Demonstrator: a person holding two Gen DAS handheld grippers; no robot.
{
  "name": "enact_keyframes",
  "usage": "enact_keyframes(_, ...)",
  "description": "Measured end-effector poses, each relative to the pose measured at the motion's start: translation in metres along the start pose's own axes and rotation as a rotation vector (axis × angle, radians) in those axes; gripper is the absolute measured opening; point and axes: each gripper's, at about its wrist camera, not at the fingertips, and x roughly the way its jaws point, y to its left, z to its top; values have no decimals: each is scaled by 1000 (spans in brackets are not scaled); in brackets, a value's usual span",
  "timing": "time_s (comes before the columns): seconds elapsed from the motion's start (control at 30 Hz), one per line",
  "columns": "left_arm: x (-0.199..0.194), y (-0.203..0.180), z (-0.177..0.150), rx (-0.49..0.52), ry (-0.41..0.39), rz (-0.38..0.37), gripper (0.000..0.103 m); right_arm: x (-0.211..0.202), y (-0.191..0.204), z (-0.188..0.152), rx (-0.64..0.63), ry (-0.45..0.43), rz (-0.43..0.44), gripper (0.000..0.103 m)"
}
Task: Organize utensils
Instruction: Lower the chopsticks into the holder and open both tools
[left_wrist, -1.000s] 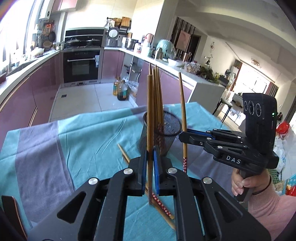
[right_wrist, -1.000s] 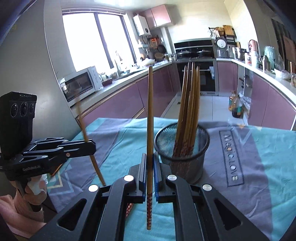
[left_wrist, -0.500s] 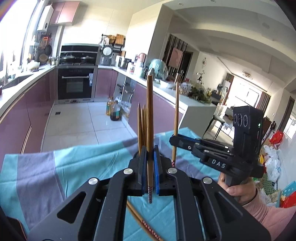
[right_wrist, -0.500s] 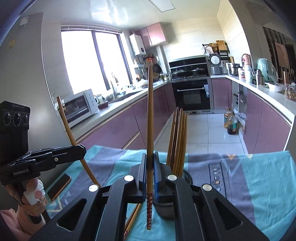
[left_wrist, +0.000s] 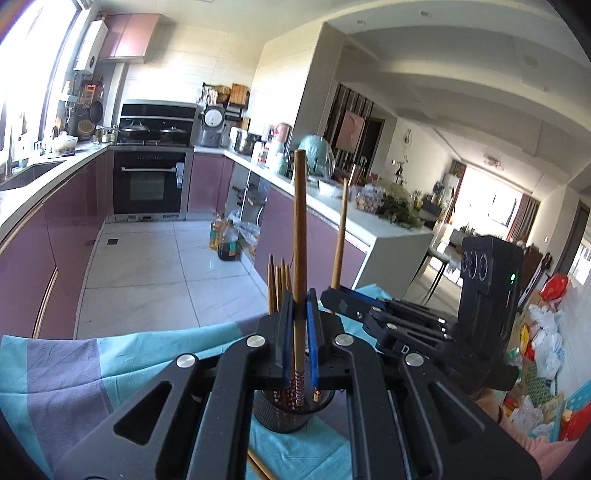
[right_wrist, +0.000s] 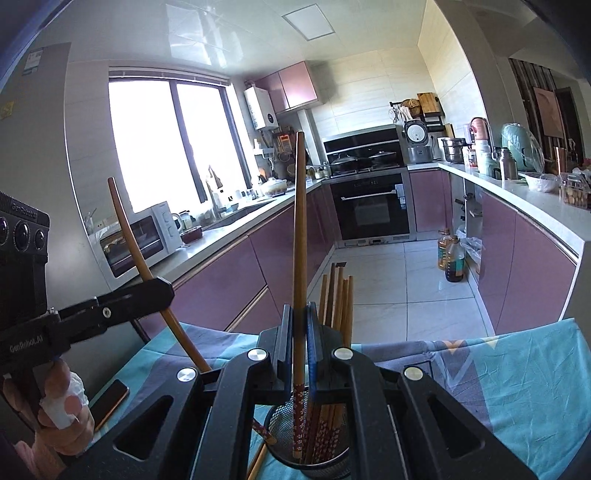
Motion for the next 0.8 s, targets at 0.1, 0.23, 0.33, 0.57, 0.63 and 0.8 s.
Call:
enact_keyframes(0.1, 15, -5, -7, 31, 57, 28, 7, 10, -2, -7, -5, 36, -5, 6)
enact_keyframes(0.23, 31, -8, -17, 64, 120, 42, 7, 20, -5, -16, -3, 83, -11, 6)
enact_keyframes(0.33, 38, -11, -25, 91, 159, 53, 7, 24, -8, -23, 2, 114, -14, 6)
enact_keyframes(0.57, 59, -8, -29, 119, 225, 66, 7, 30, -10, -31, 2, 176, -28, 6)
enact_keyframes(0.63, 69, 1, -27, 113, 249, 76, 7, 33, -10, -33, 4, 187, -33, 8)
enact_keyframes(0.8, 86, 13, -31, 87, 283, 91, 10, 36, -13, -39, 19, 198, -43, 8)
